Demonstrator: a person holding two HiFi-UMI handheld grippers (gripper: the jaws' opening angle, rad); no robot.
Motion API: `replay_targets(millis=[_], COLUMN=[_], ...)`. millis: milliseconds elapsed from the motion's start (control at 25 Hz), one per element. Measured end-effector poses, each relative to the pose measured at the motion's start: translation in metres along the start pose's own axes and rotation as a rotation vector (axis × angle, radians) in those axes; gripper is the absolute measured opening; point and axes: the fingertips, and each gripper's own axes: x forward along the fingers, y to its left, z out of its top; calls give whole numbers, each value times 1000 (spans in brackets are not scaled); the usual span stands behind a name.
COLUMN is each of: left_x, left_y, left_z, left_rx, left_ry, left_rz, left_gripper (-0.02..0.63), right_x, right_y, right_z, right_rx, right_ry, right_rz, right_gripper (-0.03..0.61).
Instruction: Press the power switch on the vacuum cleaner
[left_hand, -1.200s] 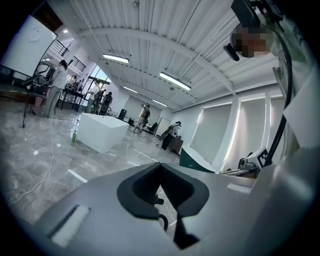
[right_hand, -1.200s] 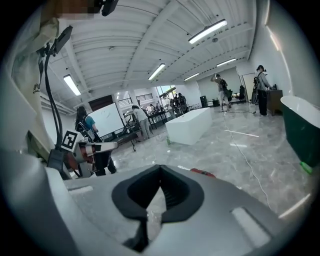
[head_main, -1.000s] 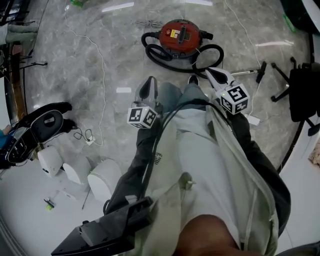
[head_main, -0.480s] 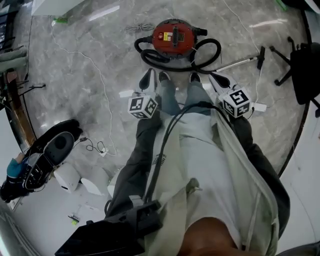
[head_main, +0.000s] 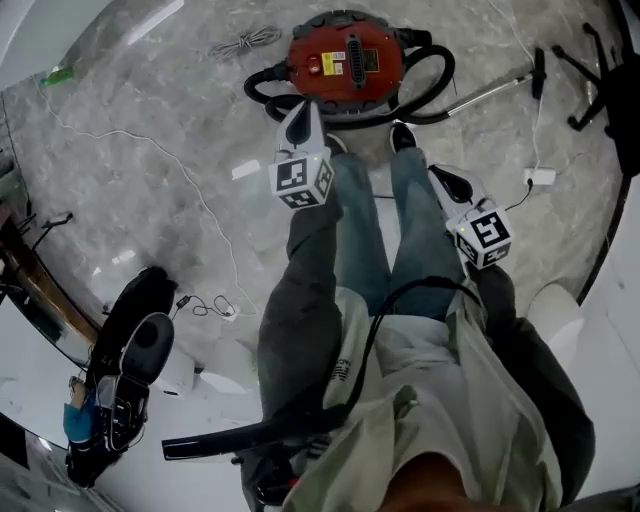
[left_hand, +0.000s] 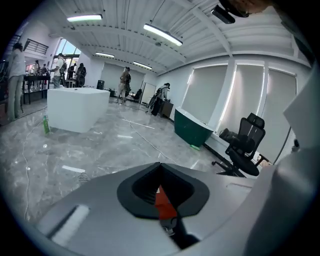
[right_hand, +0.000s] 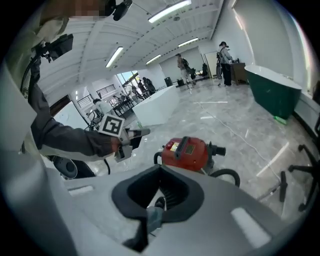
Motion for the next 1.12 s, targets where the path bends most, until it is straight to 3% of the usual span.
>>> replay_targets(millis=[200, 360, 600, 760, 880, 960, 1120], left_x=[59, 84, 127, 131, 133, 133, 132], left_y=[42, 65, 63, 61, 60, 59, 60], left_z=[-33, -55, -84, -93, -103, -106, -103], left_rx=[-35, -35, 100, 115, 144, 179, 181], left_ry=[30, 85, 202, 200, 283, 314, 277], left_rz=[13, 6, -99, -101, -97, -101, -86], left_gripper=[2, 2, 2, 3, 2, 3, 3], right_x=[47, 61, 87, 93, 95, 99, 112], right_y=[9, 14, 6, 10, 9, 7, -6], right_z=[-62, -83, -88, -95, -95, -86, -40], right_rx=[48, 84, 150, 175, 174, 158, 58], right_ry=[101, 126, 103, 112, 110, 84, 21], right_rz=[33, 38, 11, 33, 35, 30, -41], right_gripper=[0, 0, 0, 0, 0, 0, 0])
